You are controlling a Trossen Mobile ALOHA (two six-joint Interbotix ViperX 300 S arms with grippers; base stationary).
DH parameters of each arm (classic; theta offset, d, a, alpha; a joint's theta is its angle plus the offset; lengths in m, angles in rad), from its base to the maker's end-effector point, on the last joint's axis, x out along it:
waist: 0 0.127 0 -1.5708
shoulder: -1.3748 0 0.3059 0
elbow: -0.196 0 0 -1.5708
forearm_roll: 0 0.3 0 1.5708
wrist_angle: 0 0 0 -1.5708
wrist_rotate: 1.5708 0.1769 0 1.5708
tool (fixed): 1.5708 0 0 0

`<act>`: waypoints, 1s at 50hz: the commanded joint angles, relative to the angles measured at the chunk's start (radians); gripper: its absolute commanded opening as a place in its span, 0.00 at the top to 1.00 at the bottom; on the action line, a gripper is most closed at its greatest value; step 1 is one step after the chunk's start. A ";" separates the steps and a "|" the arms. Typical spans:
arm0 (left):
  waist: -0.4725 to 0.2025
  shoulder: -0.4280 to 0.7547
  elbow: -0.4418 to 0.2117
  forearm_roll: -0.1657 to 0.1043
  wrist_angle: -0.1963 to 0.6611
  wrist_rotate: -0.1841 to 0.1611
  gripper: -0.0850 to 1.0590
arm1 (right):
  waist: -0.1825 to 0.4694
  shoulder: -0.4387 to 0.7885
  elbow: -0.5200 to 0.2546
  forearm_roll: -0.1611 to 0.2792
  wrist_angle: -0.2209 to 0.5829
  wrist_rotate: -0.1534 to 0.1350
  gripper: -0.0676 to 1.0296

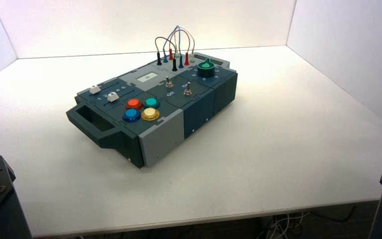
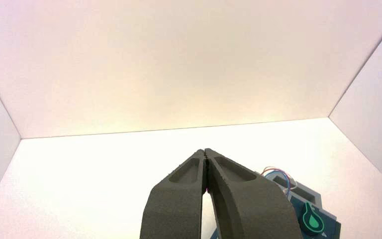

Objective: Open left gripper.

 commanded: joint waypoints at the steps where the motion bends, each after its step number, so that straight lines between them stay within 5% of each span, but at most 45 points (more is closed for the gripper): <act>1: -0.002 0.003 -0.032 -0.003 -0.005 -0.002 0.95 | 0.006 0.011 -0.011 -0.002 -0.011 -0.002 0.96; 45: -0.023 0.014 -0.017 -0.005 0.018 0.008 0.95 | 0.008 0.040 -0.005 -0.003 -0.018 -0.003 0.96; 50: -0.023 0.012 -0.017 -0.005 0.020 0.008 0.87 | 0.008 0.040 -0.006 -0.003 -0.020 -0.005 0.96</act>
